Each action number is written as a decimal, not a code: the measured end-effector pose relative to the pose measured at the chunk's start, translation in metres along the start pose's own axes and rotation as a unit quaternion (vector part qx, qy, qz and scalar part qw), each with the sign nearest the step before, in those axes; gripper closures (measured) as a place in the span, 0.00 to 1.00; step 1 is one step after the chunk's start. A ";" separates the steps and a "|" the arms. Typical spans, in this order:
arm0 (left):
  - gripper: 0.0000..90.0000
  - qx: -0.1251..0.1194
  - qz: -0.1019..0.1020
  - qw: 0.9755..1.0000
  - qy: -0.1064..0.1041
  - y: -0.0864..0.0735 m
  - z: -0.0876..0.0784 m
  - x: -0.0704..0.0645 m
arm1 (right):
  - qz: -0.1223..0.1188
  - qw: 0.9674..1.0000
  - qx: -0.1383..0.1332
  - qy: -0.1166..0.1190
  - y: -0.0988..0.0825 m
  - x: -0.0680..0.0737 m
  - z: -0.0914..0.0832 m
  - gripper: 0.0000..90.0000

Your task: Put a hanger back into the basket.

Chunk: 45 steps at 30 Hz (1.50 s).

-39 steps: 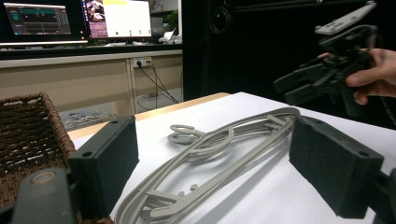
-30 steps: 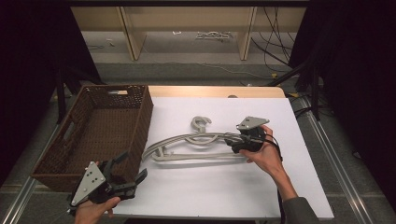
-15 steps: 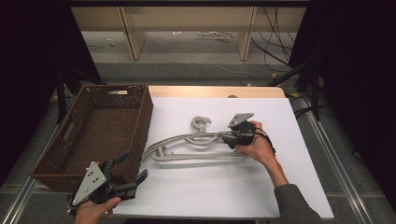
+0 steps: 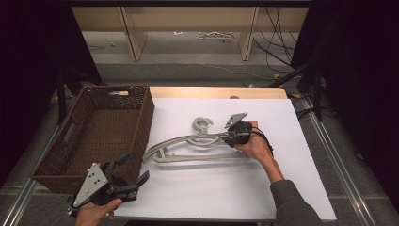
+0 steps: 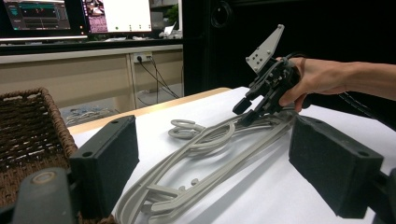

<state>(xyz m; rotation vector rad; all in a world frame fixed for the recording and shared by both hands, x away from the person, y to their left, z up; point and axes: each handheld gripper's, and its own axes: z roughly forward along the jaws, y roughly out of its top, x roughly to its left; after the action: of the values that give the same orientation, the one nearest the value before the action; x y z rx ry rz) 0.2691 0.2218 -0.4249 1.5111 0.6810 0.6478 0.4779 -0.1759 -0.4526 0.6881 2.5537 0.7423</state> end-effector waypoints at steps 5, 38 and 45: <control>0.17 0.002 0.000 1.000 -0.001 0.000 0.000 0.000 | -0.012 1.000 0.005 0.003 0.002 -0.001 0.003 0.67; 0.17 0.002 0.002 1.000 -0.007 0.001 0.000 -0.001 | -0.190 0.982 -0.011 0.019 0.012 -0.001 -0.017 0.91; 0.18 0.000 0.007 1.000 -0.008 0.002 0.000 -0.002 | -0.211 0.977 -0.019 0.010 0.012 -0.001 -0.028 0.91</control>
<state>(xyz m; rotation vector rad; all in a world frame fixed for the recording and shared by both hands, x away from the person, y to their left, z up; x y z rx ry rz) 0.2679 0.2208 -0.4230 1.5210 0.6596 0.6455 0.4695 -0.1783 -0.4229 0.1119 2.5672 0.6481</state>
